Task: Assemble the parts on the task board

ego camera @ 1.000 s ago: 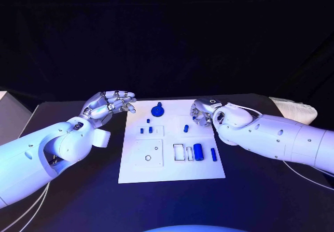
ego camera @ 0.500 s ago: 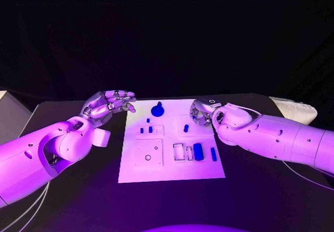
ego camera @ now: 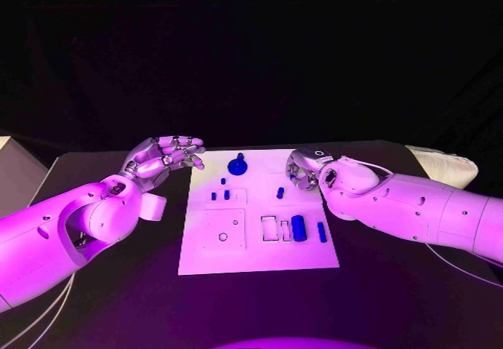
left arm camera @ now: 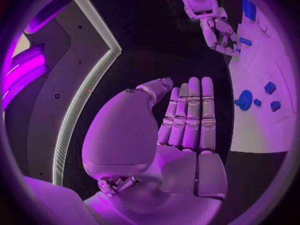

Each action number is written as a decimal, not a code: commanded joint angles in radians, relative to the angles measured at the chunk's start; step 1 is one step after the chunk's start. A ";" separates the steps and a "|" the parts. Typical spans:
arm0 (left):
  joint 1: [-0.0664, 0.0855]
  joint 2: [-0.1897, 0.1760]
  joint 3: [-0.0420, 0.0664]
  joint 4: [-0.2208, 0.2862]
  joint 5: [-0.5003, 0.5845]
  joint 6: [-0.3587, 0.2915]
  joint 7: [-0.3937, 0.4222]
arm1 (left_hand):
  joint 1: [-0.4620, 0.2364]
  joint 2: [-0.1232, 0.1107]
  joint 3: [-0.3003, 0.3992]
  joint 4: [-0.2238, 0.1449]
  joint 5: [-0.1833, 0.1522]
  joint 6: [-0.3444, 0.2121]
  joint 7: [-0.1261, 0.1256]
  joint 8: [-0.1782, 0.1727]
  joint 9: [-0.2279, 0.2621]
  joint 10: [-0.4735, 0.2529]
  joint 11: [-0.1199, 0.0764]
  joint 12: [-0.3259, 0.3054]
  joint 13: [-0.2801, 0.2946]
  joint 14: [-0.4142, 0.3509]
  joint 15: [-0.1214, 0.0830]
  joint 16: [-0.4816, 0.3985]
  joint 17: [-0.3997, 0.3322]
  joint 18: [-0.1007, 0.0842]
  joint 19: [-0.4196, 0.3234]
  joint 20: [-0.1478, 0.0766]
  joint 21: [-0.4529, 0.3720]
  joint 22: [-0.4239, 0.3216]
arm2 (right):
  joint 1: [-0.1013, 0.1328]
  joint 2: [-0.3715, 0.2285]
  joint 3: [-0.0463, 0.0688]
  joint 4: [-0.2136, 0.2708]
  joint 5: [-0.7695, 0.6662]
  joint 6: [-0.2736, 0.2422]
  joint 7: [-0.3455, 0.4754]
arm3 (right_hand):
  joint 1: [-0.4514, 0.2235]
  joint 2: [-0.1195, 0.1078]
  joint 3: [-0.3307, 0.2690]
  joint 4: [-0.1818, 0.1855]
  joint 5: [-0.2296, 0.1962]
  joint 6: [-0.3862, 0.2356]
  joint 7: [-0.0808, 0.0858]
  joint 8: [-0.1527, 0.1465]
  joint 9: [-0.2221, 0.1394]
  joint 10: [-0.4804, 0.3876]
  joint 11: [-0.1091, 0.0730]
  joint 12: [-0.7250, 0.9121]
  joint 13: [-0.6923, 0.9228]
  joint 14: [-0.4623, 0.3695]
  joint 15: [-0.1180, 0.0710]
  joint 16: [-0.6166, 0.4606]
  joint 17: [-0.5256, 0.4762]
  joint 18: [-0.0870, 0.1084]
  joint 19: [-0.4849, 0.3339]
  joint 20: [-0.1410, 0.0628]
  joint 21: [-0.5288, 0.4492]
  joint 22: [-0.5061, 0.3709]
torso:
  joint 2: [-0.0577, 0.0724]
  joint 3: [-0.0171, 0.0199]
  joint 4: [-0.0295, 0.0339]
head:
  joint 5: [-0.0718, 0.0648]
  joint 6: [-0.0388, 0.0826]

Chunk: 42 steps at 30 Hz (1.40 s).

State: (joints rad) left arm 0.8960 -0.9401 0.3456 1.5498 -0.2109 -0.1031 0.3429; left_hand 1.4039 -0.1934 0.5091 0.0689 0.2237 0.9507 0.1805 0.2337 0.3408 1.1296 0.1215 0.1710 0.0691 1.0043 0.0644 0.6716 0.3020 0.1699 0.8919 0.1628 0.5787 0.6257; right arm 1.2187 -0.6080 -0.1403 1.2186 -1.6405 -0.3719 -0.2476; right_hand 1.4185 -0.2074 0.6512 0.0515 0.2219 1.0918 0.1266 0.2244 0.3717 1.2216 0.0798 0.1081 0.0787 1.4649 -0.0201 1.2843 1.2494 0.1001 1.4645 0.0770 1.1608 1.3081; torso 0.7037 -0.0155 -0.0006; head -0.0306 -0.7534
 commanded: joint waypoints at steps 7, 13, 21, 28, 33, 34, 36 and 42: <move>-0.001 0.003 0.001 -0.003 -0.005 0.004 0.001 | 0.013 -0.004 -0.006 -0.003 -0.003 0.001 0.005 -0.005 -0.002 0.005 0.004 -0.006 0.001 0.008 0.002 -0.006 0.003 0.011 0.006 0.000 -0.003 -0.001 | -0.005 -0.016 -0.003 0.026 -0.032 -0.069 -0.014 | 0.003 0.013 0.018 -0.007 -0.007 0.009 0.000 0.009 0.005 0.033 -0.020 0.000 0.004 0.049 -0.005 0.007 -0.001 -0.023 0.009 -0.007 0.018 0.023 | 0.000 0.0002 0.0000 | 0.000 0.003; -0.001 0.003 0.001 -0.012 -0.005 0.003 -0.002 | 0.012 -0.004 -0.007 -0.003 -0.003 0.001 0.006 -0.005 -0.002 0.005 0.005 -0.007 0.001 0.008 0.003 -0.007 0.003 0.011 0.006 0.000 -0.003 -0.001 | -0.003 -0.042 0.002 0.066 -0.029 -0.115 -0.007 | -0.001 0.013 0.020 -0.008 -0.015 0.009 0.000 0.010 0.007 0.034 -0.020 -0.002 0.004 0.049 -0.005 0.008 -0.002 -0.024 0.009 -0.007 0.023 0.027 | -0.001 -0.0007 -0.0024 | 0.001 0.004; 0.000 0.003 0.001 -0.021 -0.005 0.002 -0.006 | 0.011 -0.005 -0.008 -0.003 -0.003 0.000 0.006 -0.006 -0.002 0.004 0.005 -0.008 0.001 0.008 0.003 -0.008 0.004 0.010 0.005 0.000 -0.004 -0.001 | 0.013 -0.088 0.012 0.136 -0.024 -0.141 -0.011 | -0.002 0.012 0.021 -0.009 -0.017 0.009 0.000 0.011 0.008 0.035 -0.020 -0.003 0.005 0.049 -0.005 0.012 0.002 -0.025 0.011 -0.007 0.031 0.031 | -0.002 -0.0015 -0.0016 | 0.000 0.007; 0.000 0.005 0.001 -0.023 -0.005 0.001 -0.008 | 0.011 -0.005 -0.009 -0.003 -0.003 -0.001 0.007 -0.007 -0.003 0.003 0.006 -0.009 0.001 0.008 0.004 -0.010 0.005 0.010 0.005 0.000 -0.004 -0.001 | 0.021 -0.111 0.017 0.225 0.009 -0.152 -0.002 | -0.002 0.012 0.021 -0.009 -0.017 0.009 0.000 0.011 0.008 0.035 -0.020 -0.003 0.005 0.049 -0.005 0.012 0.002 -0.026 0.012 -0.007 0.032 0.033 | -0.001 -0.0006 -0.0023 | 0.010 0.016; 0.000 0.012 0.001 -0.025 -0.005 -0.001 -0.008 | 0.011 -0.005 -0.009 -0.003 -0.003 -0.001 0.007 -0.007 -0.003 0.003 0.006 -0.009 0.001 0.008 0.004 -0.010 0.005 0.010 0.005 0.000 -0.004 -0.001 | 0.013 -0.102 0.017 0.284 0.026 -0.156 0.011 | -0.002 0.012 0.022 -0.009 -0.018 0.009 0.000 0.011 0.008 0.036 -0.020 -0.003 0.005 0.049 -0.005 0.011 0.001 -0.026 0.012 -0.007 0.033 0.033 | -0.002 -0.0024 -0.0015 | 0.028 0.018; 0.000 0.013 0.001 -0.026 -0.004 -0.002 -0.008 | 0.011 -0.005 -0.009 -0.003 -0.003 -0.001 0.007 -0.007 -0.003 0.003 0.006 -0.009 0.001 0.008 0.004 -0.010 0.005 0.010 0.005 0.000 -0.004 -0.001 | 0.011 -0.098 0.017 0.294 0.026 -0.156 0.013 | -0.002 0.012 0.022 -0.009 -0.018 0.009 0.000 0.011 0.008 0.036 -0.020 -0.003 0.005 0.049 -0.005 0.011 0.001 -0.026 0.012 -0.007 0.033 0.033 | -0.003 -0.0030 -0.0013 | 0.032 0.018; 0.000 0.014 0.001 -0.027 -0.004 -0.004 -0.007 | 0.011 -0.005 -0.009 -0.003 -0.003 -0.001 0.007 -0.007 -0.003 0.003 0.006 -0.009 0.001 0.008 0.004 -0.010 0.005 0.010 0.005 0.000 -0.004 -0.001 | 0.007 -0.090 0.016 0.308 0.026 -0.155 0.017 | -0.002 0.012 0.023 -0.010 -0.017 0.009 0.000 0.011 0.008 0.036 -0.020 -0.003 0.005 0.049 -0.005 0.011 0.001 -0.026 0.011 -0.007 0.032 0.033 | -0.003 -0.0035 -0.0008 | 0.040 0.018; 0.000 0.018 0.001 -0.028 -0.003 -0.012 -0.006 | 0.011 -0.005 -0.009 -0.003 -0.003 -0.001 0.007 -0.007 -0.003 0.003 0.006 -0.009 0.001 0.008 0.004 -0.010 0.005 0.010 0.005 0.000 -0.004 -0.001 | -0.008 -0.046 0.009 0.329 0.008 -0.147 0.028 | -0.002 0.013 0.023 -0.010 -0.017 0.009 0.000 0.011 0.009 0.036 -0.020 -0.004 0.005 0.049 -0.005 0.011 0.000 -0.025 0.011 -0.007 0.031 0.032 | -0.002 -0.0039 0.0017 | 0.068 0.011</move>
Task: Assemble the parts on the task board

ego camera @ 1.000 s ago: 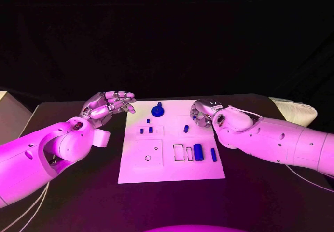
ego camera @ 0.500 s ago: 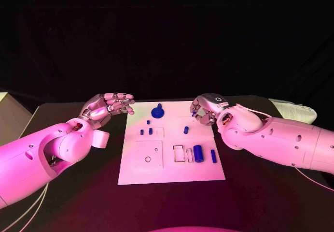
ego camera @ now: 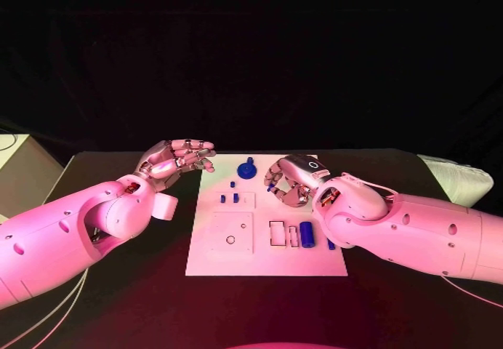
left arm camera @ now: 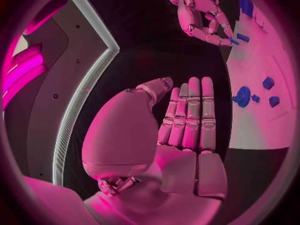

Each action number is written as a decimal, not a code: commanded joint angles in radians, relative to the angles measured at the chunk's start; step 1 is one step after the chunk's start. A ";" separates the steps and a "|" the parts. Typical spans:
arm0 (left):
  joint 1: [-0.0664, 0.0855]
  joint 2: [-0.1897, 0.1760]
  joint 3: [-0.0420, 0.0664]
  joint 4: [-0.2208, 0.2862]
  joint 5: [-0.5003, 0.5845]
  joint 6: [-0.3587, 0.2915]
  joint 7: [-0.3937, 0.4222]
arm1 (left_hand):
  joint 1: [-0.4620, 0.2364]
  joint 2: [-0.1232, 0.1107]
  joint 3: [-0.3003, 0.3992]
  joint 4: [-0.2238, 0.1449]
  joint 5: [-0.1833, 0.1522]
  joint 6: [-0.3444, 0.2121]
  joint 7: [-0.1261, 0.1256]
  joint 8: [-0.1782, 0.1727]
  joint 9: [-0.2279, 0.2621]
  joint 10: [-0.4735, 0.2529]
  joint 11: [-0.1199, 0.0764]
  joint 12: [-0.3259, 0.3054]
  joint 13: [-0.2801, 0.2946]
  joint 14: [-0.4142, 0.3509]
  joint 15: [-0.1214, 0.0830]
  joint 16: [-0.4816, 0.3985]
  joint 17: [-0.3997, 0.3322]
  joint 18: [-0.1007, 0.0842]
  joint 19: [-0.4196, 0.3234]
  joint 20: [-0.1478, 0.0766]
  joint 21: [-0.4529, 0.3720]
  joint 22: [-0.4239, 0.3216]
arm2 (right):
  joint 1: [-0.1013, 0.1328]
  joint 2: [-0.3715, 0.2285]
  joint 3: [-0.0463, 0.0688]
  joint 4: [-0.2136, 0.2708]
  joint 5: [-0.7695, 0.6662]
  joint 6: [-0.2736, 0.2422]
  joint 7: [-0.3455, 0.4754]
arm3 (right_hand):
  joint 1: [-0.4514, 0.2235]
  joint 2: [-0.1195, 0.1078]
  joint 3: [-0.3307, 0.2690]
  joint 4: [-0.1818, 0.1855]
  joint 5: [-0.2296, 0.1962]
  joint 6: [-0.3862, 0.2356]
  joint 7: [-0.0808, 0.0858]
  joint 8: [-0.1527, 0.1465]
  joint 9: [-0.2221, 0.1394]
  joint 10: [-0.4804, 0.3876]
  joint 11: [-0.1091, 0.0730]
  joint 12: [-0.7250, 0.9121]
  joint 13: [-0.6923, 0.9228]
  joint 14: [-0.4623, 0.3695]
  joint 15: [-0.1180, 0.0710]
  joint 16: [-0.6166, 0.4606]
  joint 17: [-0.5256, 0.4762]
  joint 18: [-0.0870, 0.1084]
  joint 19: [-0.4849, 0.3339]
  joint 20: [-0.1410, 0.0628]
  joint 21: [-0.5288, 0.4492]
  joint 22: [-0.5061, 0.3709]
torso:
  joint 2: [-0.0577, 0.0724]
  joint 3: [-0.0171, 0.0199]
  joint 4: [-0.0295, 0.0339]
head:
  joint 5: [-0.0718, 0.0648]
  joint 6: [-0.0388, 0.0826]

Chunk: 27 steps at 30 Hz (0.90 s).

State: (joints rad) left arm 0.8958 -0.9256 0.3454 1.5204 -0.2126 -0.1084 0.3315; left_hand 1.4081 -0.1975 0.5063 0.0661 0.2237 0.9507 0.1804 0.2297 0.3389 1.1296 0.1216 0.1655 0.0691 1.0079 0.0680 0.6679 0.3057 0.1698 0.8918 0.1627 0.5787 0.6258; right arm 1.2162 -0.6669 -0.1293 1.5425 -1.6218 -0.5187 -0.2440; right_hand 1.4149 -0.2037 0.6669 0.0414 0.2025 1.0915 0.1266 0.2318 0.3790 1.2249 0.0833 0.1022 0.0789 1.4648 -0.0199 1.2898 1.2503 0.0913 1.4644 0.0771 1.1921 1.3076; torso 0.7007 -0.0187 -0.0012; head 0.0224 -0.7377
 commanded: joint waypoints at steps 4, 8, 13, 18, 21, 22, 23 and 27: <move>0.000 0.004 0.001 0.003 -0.001 -0.008 0.005 | 0.007 -0.001 -0.007 0.000 -0.002 -0.002 0.007 -0.004 -0.001 0.003 0.006 -0.005 0.001 0.005 0.000 -0.007 0.002 0.010 0.005 0.001 -0.005 -0.001 | -0.019 0.042 -0.008 -0.002 -0.013 0.011 0.030 | 0.001 0.009 0.008 0.000 0.003 0.009 0.001 0.004 0.002 0.033 -0.024 0.002 0.004 0.049 -0.005 0.005 -0.002 -0.016 0.010 -0.007 -0.003 0.031 | 0.001 -0.0015 0.0027 | 0.032 -0.009; 0.000 0.004 0.001 0.005 -0.001 -0.010 0.005 | 0.007 -0.001 -0.007 0.000 -0.002 -0.002 0.007 -0.004 -0.001 0.003 0.006 -0.005 0.001 0.005 0.000 -0.007 0.002 0.010 0.005 0.001 -0.005 -0.001 | -0.037 0.074 -0.013 -0.019 -0.012 0.020 0.036 | 0.001 0.009 0.009 -0.001 0.004 0.008 0.001 0.004 0.002 0.032 -0.023 0.001 0.004 0.049 -0.005 0.003 -0.004 -0.015 0.010 -0.007 -0.005 0.030 | 0.002 -0.0007 0.0019 | 0.050 -0.017; 0.000 0.003 0.001 0.007 -0.001 -0.013 0.005 | 0.007 -0.001 -0.007 0.000 -0.002 -0.002 0.007 -0.004 -0.001 0.003 0.006 -0.005 0.001 0.005 0.000 -0.007 0.002 0.010 0.005 0.001 -0.005 -0.001 | -0.056 0.103 -0.018 -0.036 -0.016 0.034 0.037 | 0.001 0.009 0.009 -0.001 0.004 0.008 0.001 0.004 0.002 0.032 -0.023 0.001 0.004 0.049 -0.005 0.004 -0.004 -0.015 0.010 -0.007 -0.006 0.030 | 0.003 -0.0003 0.0013 | 0.063 -0.026; 0.000 0.003 0.001 0.008 0.000 -0.013 0.005 | 0.007 -0.001 -0.007 0.000 -0.002 -0.002 0.007 -0.004 -0.001 0.003 0.006 -0.005 0.001 0.005 0.000 -0.007 0.002 0.010 0.005 0.001 -0.005 -0.001 | -0.067 0.120 -0.022 -0.045 -0.022 0.043 0.035 | 0.000 0.009 0.011 -0.002 0.006 0.007 0.002 0.004 0.002 0.032 -0.023 0.000 0.004 0.048 -0.005 0.003 -0.006 -0.015 0.009 -0.007 -0.008 0.029 | 0.002 0.0006 0.0004 | 0.069 -0.035; 0.000 0.003 0.001 0.008 0.000 -0.013 0.005 | 0.007 -0.001 -0.007 0.000 -0.002 -0.002 0.007 -0.004 -0.001 0.003 0.006 -0.005 0.001 0.005 0.000 -0.007 0.002 0.010 0.005 0.001 -0.005 -0.001 | -0.072 0.126 -0.023 -0.048 -0.026 0.045 0.032 | 0.000 0.009 0.011 -0.002 0.006 0.007 0.002 0.004 0.002 0.032 -0.023 0.000 0.004 0.048 -0.005 0.003 -0.006 -0.015 0.009 -0.007 -0.008 0.029 | 0.002 0.0010 0.0000 | 0.075 -0.040; 0.000 0.003 0.001 0.008 0.000 -0.013 0.005 | 0.007 -0.001 -0.007 0.000 -0.002 -0.002 0.007 -0.004 -0.001 0.003 0.006 -0.005 0.001 0.005 0.000 -0.007 0.002 0.010 0.005 0.001 -0.005 -0.001 | -0.073 0.128 -0.023 -0.048 -0.028 0.045 0.030 | 0.000 0.009 0.011 -0.002 0.006 0.007 0.002 0.004 0.002 0.032 -0.023 0.000 0.004 0.048 -0.005 0.003 -0.006 -0.015 0.009 -0.007 -0.008 0.029 | 0.002 0.0010 0.0000 | 0.076 -0.042; 0.000 0.003 0.001 0.008 0.000 -0.013 0.005 | 0.007 -0.001 -0.007 0.000 -0.002 -0.002 0.007 -0.004 -0.001 0.003 0.006 -0.005 0.001 0.005 0.000 -0.007 0.002 0.010 0.005 0.001 -0.005 -0.001 | -0.075 0.130 -0.024 -0.049 -0.030 0.046 0.029 | 0.000 0.009 0.011 -0.002 0.006 0.007 0.002 0.004 0.002 0.032 -0.023 0.000 0.004 0.048 -0.005 0.003 -0.006 -0.015 0.009 -0.007 -0.008 0.029 | 0.002 0.0011 0.0000 | 0.077 -0.043; 0.000 0.003 0.001 0.008 0.000 -0.012 0.005 | 0.007 -0.001 -0.007 0.000 -0.002 -0.002 0.007 -0.004 -0.001 0.003 0.006 -0.005 0.001 0.005 0.000 -0.007 0.002 0.010 0.005 0.001 -0.005 -0.001 | -0.080 0.134 -0.024 -0.048 -0.036 0.051 0.024 | 0.000 0.009 0.011 -0.003 0.007 0.006 0.002 0.004 0.003 0.032 -0.023 -0.001 0.004 0.048 -0.005 0.003 -0.006 -0.018 0.014 -0.007 0.011 0.040 | 0.002 0.0009 0.0011 | 0.079 -0.048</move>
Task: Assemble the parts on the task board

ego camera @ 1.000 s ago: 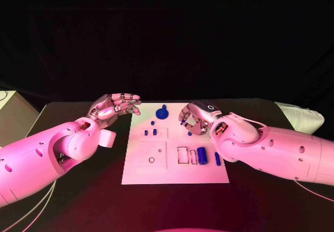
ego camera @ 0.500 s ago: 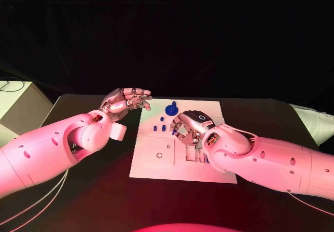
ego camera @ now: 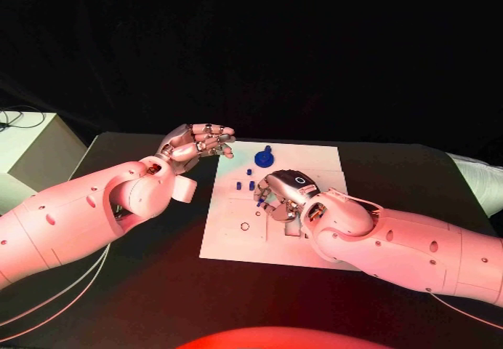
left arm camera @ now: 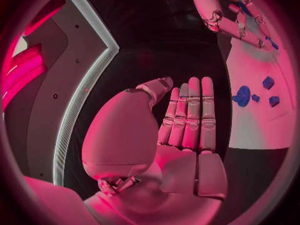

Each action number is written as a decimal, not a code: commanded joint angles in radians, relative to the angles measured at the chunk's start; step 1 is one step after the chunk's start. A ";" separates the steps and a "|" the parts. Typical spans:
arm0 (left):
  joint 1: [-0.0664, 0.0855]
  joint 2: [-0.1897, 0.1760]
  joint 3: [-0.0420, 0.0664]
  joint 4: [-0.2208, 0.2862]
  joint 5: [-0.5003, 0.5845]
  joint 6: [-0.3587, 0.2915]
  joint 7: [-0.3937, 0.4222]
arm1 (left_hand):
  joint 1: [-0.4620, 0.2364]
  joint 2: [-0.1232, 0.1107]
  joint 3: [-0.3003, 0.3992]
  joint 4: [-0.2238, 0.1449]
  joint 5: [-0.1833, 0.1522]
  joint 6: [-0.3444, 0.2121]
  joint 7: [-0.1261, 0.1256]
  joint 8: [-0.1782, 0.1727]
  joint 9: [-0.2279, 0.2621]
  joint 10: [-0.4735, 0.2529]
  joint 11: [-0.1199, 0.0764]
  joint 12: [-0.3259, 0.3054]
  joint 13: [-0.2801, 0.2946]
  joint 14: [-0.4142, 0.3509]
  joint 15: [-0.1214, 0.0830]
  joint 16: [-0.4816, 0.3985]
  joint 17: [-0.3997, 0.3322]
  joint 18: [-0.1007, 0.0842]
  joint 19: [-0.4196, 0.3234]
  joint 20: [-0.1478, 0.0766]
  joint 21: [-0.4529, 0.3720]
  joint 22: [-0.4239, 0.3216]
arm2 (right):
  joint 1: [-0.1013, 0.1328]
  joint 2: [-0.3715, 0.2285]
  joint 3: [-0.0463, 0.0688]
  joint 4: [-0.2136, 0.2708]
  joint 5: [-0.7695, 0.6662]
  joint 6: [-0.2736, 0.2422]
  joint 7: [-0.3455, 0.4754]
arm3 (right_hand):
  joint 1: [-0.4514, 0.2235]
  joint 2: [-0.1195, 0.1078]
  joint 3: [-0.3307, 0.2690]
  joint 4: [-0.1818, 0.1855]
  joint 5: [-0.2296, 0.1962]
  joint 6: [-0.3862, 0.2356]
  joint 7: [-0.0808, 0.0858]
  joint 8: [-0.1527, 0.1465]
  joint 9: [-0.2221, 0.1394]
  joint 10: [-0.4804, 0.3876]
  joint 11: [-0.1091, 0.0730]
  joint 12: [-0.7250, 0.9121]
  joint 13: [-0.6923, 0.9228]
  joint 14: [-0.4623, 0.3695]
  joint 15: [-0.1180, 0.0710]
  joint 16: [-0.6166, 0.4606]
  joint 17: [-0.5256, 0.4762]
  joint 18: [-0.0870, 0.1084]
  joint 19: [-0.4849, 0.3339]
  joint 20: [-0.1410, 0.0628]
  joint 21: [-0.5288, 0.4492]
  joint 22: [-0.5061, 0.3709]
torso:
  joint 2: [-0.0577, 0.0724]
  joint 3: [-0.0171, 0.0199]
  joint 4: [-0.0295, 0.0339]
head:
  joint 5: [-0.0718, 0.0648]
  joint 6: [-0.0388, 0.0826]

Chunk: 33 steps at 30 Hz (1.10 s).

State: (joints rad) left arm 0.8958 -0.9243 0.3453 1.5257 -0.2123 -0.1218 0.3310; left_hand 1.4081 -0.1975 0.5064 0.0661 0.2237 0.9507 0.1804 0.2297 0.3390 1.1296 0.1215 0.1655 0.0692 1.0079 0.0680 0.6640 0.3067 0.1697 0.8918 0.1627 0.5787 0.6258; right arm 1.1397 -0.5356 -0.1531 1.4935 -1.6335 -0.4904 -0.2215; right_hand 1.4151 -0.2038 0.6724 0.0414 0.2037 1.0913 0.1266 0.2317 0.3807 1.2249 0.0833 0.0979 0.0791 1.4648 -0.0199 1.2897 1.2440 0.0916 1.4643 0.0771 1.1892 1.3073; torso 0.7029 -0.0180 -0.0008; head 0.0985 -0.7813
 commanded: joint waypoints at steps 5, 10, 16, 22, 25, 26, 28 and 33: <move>0.000 0.001 0.001 0.003 0.000 0.002 0.004 | 0.008 0.000 -0.008 0.000 -0.002 -0.001 0.007 -0.004 -0.002 0.004 0.006 -0.007 0.002 0.005 0.000 -0.006 0.003 0.010 0.006 0.001 -0.006 -0.002 | -0.005 0.000 -0.001 0.002 -0.030 0.038 -0.004 | 0.000 0.009 0.006 -0.003 0.006 0.006 0.002 0.004 0.001 0.032 -0.023 0.003 0.004 0.048 -0.005 0.004 0.001 -0.019 0.014 -0.007 0.017 0.042 | -0.001 0.0001 0.0000 | 0.005 -0.011; 0.000 0.000 0.001 0.002 0.000 0.004 0.001 | 0.008 0.000 -0.008 0.000 -0.002 -0.001 0.007 -0.004 -0.002 0.004 0.006 -0.007 0.002 0.005 0.000 -0.006 0.003 0.010 0.006 0.001 -0.006 -0.002 | -0.006 -0.004 -0.001 0.006 -0.037 0.055 -0.011 | -0.001 0.009 0.007 -0.003 0.007 0.006 0.003 0.004 0.002 0.032 -0.022 0.003 0.004 0.048 -0.005 0.004 0.001 -0.020 0.015 -0.006 0.020 0.045 | 0.000 0.0003 -0.0015 | 0.006 -0.012; 0.000 -0.001 0.001 0.003 0.000 0.006 -0.001 | 0.008 0.000 -0.008 0.000 -0.002 -0.001 0.007 -0.004 -0.002 0.004 0.006 -0.007 0.002 0.005 0.000 -0.006 0.003 0.010 0.006 0.001 -0.006 -0.002 | -0.007 -0.005 -0.001 0.013 -0.042 0.067 -0.015 | -0.001 0.009 0.007 -0.003 0.007 0.006 0.003 0.004 0.002 0.032 -0.022 0.003 0.004 0.048 -0.005 0.004 0.001 -0.020 0.015 -0.006 0.020 0.045 | 0.000 0.0001 -0.0001 | 0.006 -0.015; 0.000 -0.001 0.001 0.003 0.000 0.006 -0.001 | 0.008 0.000 -0.008 0.000 -0.002 -0.001 0.007 -0.004 -0.002 0.004 0.006 -0.007 0.002 0.005 0.000 -0.006 0.003 0.010 0.006 0.001 -0.006 -0.002 | -0.009 -0.004 -0.002 0.014 -0.045 0.073 -0.017 | -0.002 0.009 0.007 -0.004 0.008 0.006 0.003 0.004 0.002 0.033 -0.022 0.003 0.004 0.048 -0.005 0.004 0.000 -0.021 0.016 -0.006 0.022 0.046 | 0.000 -0.0002 0.0000 | 0.007 -0.018; 0.000 -0.001 0.001 0.003 0.000 0.006 -0.001 | 0.008 0.000 -0.008 0.000 -0.002 -0.001 0.007 -0.004 -0.002 0.004 0.006 -0.007 0.002 0.005 0.000 -0.006 0.003 0.010 0.006 0.001 -0.006 -0.002 | -0.010 -0.003 -0.002 0.013 -0.046 0.074 -0.017 | -0.002 0.009 0.007 -0.004 0.008 0.006 0.003 0.004 0.002 0.033 -0.022 0.003 0.004 0.048 -0.005 0.004 0.000 -0.021 0.016 -0.006 0.022 0.046 | 0.000 0.0002 -0.0004 | 0.010 -0.020; 0.000 -0.001 0.001 0.003 0.000 0.007 -0.001 | 0.008 0.000 -0.008 0.000 -0.002 -0.001 0.007 -0.004 -0.002 0.004 0.006 -0.007 0.002 0.005 0.000 -0.006 0.003 0.010 0.006 0.001 -0.006 -0.002 | -0.011 -0.003 -0.002 0.012 -0.046 0.073 -0.017 | -0.002 0.009 0.007 -0.004 0.008 0.006 0.003 0.004 0.002 0.033 -0.022 0.003 0.004 0.048 -0.005 0.004 0.000 -0.021 0.016 -0.006 0.022 0.046 | -0.001 0.0003 -0.0008 | 0.010 -0.020; 0.000 -0.001 0.001 0.003 0.000 0.007 -0.001 | 0.008 0.000 -0.008 0.000 -0.002 -0.001 0.007 -0.004 -0.002 0.004 0.006 -0.007 0.002 0.005 0.000 -0.006 0.003 0.010 0.006 0.001 -0.006 -0.002 | -0.012 -0.003 -0.002 0.012 -0.047 0.072 -0.017 | -0.002 0.009 0.007 -0.004 0.008 0.006 0.003 0.004 0.002 0.033 -0.022 0.003 0.004 0.048 -0.005 0.004 0.000 -0.021 0.016 -0.006 0.022 0.046 | -0.001 0.0000 -0.0008 | 0.011 -0.021; 0.000 -0.001 0.001 0.003 0.000 0.007 -0.002 | 0.008 0.000 -0.008 0.000 -0.002 -0.001 0.007 -0.004 -0.002 0.004 0.006 -0.007 0.002 0.005 0.000 -0.006 0.003 0.010 0.006 0.001 -0.006 -0.002 | -0.014 -0.001 -0.002 0.011 -0.050 0.069 -0.019 | -0.003 0.009 0.007 -0.004 0.009 0.006 0.003 0.005 0.003 0.034 -0.022 0.002 0.004 0.048 -0.004 0.004 -0.001 -0.021 0.016 -0.006 0.024 0.047 | 0.000 -0.0001 -0.0001 | 0.013 -0.022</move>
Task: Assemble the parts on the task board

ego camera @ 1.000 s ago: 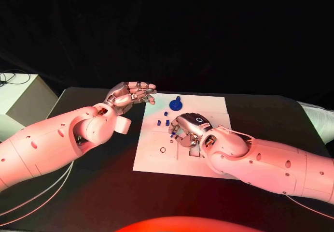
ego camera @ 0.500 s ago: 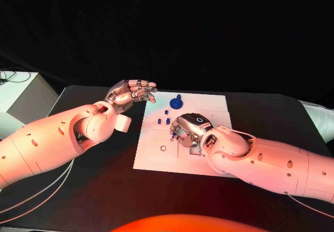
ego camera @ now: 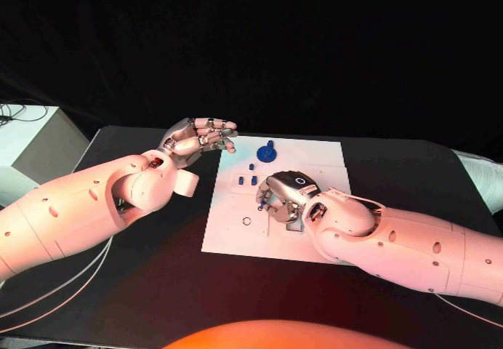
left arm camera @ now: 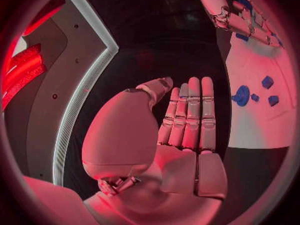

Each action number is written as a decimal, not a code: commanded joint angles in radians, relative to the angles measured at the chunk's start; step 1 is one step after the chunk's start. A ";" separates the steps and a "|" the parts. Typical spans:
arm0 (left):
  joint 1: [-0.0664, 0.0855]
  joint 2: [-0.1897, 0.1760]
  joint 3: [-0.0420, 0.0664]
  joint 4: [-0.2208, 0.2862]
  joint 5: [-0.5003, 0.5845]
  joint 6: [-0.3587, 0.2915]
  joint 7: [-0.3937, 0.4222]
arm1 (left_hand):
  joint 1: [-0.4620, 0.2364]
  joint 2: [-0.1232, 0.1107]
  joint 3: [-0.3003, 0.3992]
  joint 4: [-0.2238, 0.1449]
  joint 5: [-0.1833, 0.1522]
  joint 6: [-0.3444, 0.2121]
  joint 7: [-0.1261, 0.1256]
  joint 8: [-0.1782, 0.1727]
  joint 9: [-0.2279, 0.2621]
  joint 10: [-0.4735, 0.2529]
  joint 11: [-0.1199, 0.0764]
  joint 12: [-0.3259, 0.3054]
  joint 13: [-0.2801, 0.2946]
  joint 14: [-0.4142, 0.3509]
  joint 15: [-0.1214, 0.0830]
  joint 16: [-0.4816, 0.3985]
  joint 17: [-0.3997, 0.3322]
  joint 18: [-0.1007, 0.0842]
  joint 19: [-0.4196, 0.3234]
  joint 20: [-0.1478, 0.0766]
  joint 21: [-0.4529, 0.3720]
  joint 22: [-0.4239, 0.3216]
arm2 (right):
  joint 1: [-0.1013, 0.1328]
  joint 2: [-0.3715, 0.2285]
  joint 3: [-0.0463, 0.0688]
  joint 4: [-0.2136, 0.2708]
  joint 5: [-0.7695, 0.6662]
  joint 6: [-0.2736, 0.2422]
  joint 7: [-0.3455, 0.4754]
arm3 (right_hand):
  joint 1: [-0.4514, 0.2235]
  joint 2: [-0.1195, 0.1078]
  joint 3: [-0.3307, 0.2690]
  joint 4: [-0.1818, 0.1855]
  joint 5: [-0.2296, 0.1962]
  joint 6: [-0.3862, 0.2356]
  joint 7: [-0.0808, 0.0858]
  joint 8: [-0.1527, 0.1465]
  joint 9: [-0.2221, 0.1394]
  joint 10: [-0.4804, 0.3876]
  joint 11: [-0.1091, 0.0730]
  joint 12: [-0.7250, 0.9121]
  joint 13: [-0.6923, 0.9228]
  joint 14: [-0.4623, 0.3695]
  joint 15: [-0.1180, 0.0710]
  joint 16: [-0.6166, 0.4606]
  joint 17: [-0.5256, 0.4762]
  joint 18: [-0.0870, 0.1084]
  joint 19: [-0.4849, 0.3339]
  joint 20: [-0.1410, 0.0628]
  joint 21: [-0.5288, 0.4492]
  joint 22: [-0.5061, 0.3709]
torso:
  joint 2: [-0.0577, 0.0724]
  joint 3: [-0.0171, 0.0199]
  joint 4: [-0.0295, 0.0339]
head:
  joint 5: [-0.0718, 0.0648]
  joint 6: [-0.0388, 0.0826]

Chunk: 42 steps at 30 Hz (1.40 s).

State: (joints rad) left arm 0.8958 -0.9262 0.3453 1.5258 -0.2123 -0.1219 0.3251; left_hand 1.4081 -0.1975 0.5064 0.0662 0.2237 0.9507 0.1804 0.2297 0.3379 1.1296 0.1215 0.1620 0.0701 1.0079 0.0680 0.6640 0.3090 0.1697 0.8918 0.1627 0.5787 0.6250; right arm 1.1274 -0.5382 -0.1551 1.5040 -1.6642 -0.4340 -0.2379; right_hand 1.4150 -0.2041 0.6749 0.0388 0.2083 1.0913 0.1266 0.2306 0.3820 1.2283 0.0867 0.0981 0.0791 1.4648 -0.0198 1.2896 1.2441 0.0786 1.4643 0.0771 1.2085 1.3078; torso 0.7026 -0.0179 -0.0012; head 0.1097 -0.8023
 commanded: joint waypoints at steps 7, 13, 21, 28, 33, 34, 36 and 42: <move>0.000 0.000 0.001 0.003 0.000 0.007 0.004 | 0.007 0.000 -0.009 0.001 -0.002 0.000 0.007 -0.005 -0.001 0.005 0.006 -0.005 0.002 0.006 0.001 -0.009 0.003 0.010 0.006 0.001 -0.007 -0.001 | -0.003 0.004 0.000 -0.001 -0.021 0.012 -0.004 | -0.003 0.009 0.004 -0.002 0.004 0.006 0.003 0.006 0.002 0.030 -0.026 0.002 0.004 0.048 -0.004 0.004 -0.001 -0.008 0.016 -0.006 0.005 0.047 | 0.000 -0.0005 0.0006 | 0.003 -0.004; 0.000 -0.001 0.001 0.004 0.000 0.007 0.003 | 0.007 0.000 -0.009 0.001 -0.002 0.000 0.007 -0.005 -0.001 0.005 0.006 -0.005 0.002 0.006 0.001 -0.009 0.003 0.010 0.006 0.001 -0.007 -0.001 | -0.005 0.008 -0.001 -0.007 -0.022 0.012 -0.004 | -0.003 0.009 0.004 -0.002 0.004 0.006 0.003 0.006 0.002 0.030 -0.026 0.002 0.004 0.048 -0.004 0.004 -0.001 -0.008 0.016 -0.006 0.005 0.047 | 0.000 -0.0004 -0.0002 | 0.005 -0.006; 0.000 -0.002 0.001 0.004 0.000 0.007 0.002 | 0.007 0.000 -0.009 0.001 -0.002 0.000 0.007 -0.005 -0.001 0.005 0.006 -0.005 0.002 0.006 0.001 -0.009 0.003 0.010 0.006 0.001 -0.007 -0.001 | -0.008 0.017 -0.002 -0.020 -0.023 0.017 -0.005 | -0.004 0.009 0.005 -0.003 0.005 0.006 0.003 0.007 0.002 0.031 -0.026 0.001 0.004 0.048 -0.004 0.003 -0.003 -0.007 0.016 -0.006 0.003 0.046 | 0.000 0.0000 0.0002 | 0.006 -0.008; 0.000 -0.002 0.001 0.005 0.000 0.008 0.002 | 0.007 0.000 -0.009 0.001 -0.002 0.000 0.007 -0.005 -0.001 0.005 0.006 -0.005 0.002 0.006 0.001 -0.009 0.003 0.010 0.006 0.001 -0.007 -0.001 | -0.011 0.024 -0.005 -0.025 -0.023 0.038 -0.002 | -0.005 0.009 0.005 -0.003 0.005 0.006 0.003 0.007 0.003 0.031 -0.025 0.001 0.004 0.048 -0.004 0.002 -0.004 -0.007 0.016 -0.006 0.003 0.046 | 0.000 -0.0008 0.0003 | 0.007 -0.010; 0.000 -0.003 0.001 0.006 0.000 0.007 0.001 | 0.008 0.001 -0.010 0.000 -0.002 0.000 0.007 -0.006 -0.002 0.006 0.006 -0.007 0.002 0.006 0.001 -0.012 0.005 0.010 0.006 0.001 -0.008 -0.002 | -0.011 0.027 -0.008 -0.029 -0.016 0.050 0.012 | -0.020 0.002 -0.002 -0.004 0.005 -0.004 0.008 0.005 0.006 0.021 -0.021 -0.010 0.002 0.047 -0.001 0.003 -0.008 -0.006 0.013 -0.004 -0.002 0.045 | -0.001 -0.0007 -0.0006 | 0.008 -0.013; 0.000 -0.003 0.001 0.006 0.000 0.007 0.001 | 0.008 0.001 -0.010 0.000 -0.002 0.000 0.007 -0.006 -0.002 0.006 0.006 -0.007 0.002 0.006 0.001 -0.012 0.005 0.010 0.006 0.001 -0.008 -0.002 | -0.011 0.027 -0.009 -0.029 -0.013 0.051 0.016 | -0.022 0.000 -0.003 -0.004 0.007 -0.006 0.009 0.005 0.007 0.019 -0.020 -0.012 0.001 0.046 0.000 0.003 -0.009 -0.006 0.012 -0.003 -0.004 0.044 | -0.001 -0.0007 -0.0006 | 0.008 -0.013; 0.000 -0.003 0.001 0.006 0.000 0.007 0.000 | 0.008 0.001 -0.010 0.000 -0.002 0.000 0.007 -0.006 -0.002 0.006 0.006 -0.007 0.002 0.006 0.001 -0.012 0.005 0.010 0.006 0.001 -0.008 -0.002 | -0.012 0.026 -0.009 -0.028 -0.008 0.052 0.022 | -0.043 -0.018 -0.017 -0.001 0.030 -0.031 0.018 -0.008 0.004 -0.010 -0.009 -0.030 -0.005 0.044 0.009 0.001 -0.015 -0.004 0.006 0.003 -0.018 0.038 | -0.001 -0.0007 -0.0006 | 0.008 -0.013; 0.000 -0.005 0.001 0.006 0.000 0.006 0.000 | 0.008 0.001 -0.010 0.000 -0.002 0.000 0.007 -0.006 -0.002 0.006 0.006 -0.007 0.002 0.006 0.001 -0.012 0.005 0.010 0.006 0.001 -0.008 -0.002 | -0.012 0.021 -0.011 -0.025 0.002 0.047 0.035 | -0.066 -0.046 -0.034 0.003 0.035 -0.071 0.026 -0.034 -0.003 -0.082 0.007 -0.038 -0.015 0.036 0.022 -0.009 -0.037 0.012 -0.023 0.016 -0.105 -0.010 | -0.001 -0.0007 -0.0010 | 0.008 -0.014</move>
State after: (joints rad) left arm 0.8957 -0.9314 0.3453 1.5286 -0.2123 -0.1219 0.3210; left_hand 1.4081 -0.1975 0.5007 0.0662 0.2237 0.9507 0.1804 0.2297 0.3368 1.1333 0.1253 0.1587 0.0712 1.0079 0.0680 0.6575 0.3133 0.1697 0.8918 0.1627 0.5742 0.6240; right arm 1.1181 -0.5161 -0.1650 1.4763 -1.6690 -0.4132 -0.2268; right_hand 1.3461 -0.2363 0.6458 0.0429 0.2480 1.0251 0.1535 0.1997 0.3797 1.1525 0.0913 0.0634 0.0645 1.4681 -0.0052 1.2839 1.2083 0.0767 1.4462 0.0953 1.1095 1.2995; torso 0.7016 -0.0186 -0.0019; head 0.1178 -0.8163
